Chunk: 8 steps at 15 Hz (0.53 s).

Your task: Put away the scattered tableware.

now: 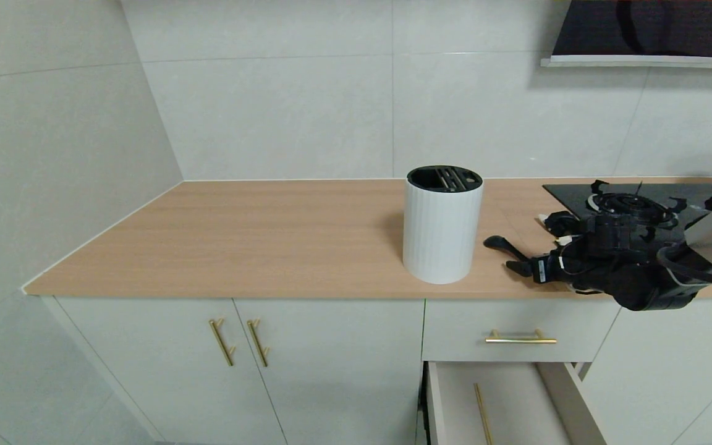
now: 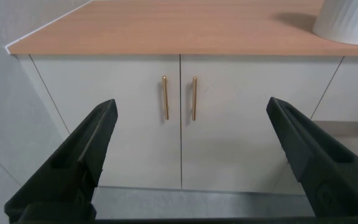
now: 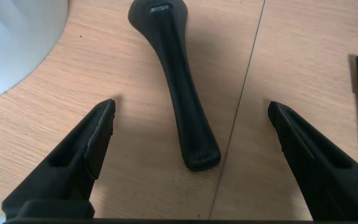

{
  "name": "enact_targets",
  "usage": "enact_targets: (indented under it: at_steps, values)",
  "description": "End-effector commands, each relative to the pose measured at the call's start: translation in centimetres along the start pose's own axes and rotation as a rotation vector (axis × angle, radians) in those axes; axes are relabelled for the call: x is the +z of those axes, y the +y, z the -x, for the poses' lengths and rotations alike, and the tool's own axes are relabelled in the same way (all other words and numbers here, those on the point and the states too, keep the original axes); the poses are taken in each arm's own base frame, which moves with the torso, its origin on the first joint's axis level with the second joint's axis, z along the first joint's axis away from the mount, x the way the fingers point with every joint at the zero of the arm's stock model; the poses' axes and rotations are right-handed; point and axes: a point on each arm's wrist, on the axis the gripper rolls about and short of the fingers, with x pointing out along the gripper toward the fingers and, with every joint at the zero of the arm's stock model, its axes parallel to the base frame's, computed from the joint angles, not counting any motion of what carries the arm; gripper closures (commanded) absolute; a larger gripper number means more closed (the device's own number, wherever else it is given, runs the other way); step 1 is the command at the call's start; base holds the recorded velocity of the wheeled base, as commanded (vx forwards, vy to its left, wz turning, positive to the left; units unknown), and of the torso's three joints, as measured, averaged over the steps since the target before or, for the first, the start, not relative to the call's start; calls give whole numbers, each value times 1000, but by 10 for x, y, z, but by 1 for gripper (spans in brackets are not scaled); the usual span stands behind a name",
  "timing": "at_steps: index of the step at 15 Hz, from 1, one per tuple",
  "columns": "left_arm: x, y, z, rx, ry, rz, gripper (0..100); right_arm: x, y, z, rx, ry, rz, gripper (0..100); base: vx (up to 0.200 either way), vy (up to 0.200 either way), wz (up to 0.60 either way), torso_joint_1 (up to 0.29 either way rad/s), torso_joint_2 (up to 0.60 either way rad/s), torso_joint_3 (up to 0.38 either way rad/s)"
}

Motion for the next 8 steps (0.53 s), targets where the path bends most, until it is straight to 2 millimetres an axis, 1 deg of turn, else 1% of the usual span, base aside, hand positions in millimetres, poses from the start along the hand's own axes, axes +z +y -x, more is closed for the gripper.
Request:
enact_targets:
  at_steps: [1, 4, 5, 8]
  values:
    - [0, 0, 0, 0, -1, 1, 0, -2, 0, -1, 1, 5, 0, 0, 0, 0, 0, 0, 0, 0]
    - [0, 0, 0, 0, 1, 1, 0, -3, 0, -2, 1, 9, 0, 0, 0, 0, 0, 0, 0, 0]
    - [0, 0, 0, 0, 1, 1, 0, -5, 0, -2, 2, 12, -1, 100, 0, 0, 0, 0, 0, 0]
    - [0, 0, 0, 0, -1, 1, 0, -7, 1, -4, 4, 18, -1, 100, 0, 0, 0, 0, 0, 0]
